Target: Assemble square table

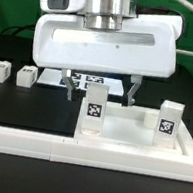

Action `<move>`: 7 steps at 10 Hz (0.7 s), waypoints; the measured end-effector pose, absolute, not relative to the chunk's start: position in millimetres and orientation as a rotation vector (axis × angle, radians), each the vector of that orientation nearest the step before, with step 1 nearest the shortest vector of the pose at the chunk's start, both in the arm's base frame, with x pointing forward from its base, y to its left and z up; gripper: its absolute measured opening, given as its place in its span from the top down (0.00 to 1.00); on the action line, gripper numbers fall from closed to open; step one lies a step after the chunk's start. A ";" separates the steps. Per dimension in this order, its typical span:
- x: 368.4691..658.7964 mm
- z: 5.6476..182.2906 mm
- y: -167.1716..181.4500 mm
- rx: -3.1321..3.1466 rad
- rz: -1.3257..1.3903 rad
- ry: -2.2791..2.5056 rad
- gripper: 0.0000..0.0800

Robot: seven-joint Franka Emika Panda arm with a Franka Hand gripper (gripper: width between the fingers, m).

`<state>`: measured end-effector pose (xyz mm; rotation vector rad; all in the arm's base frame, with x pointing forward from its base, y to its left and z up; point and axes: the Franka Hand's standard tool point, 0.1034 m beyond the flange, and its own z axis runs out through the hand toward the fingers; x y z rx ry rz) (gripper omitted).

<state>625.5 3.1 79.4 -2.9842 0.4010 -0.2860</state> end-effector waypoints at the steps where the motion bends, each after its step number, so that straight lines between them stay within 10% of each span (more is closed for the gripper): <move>1: 626.3 78.2 7.9 -2.984 -0.277 0.391 0.19; 7: 621.5 75.9 4.0 -2.985 -0.193 0.392 0.19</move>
Offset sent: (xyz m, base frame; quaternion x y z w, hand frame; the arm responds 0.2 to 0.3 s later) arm 0.0000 0.0000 0.0000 0.0000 0.0000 0.0000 1.0000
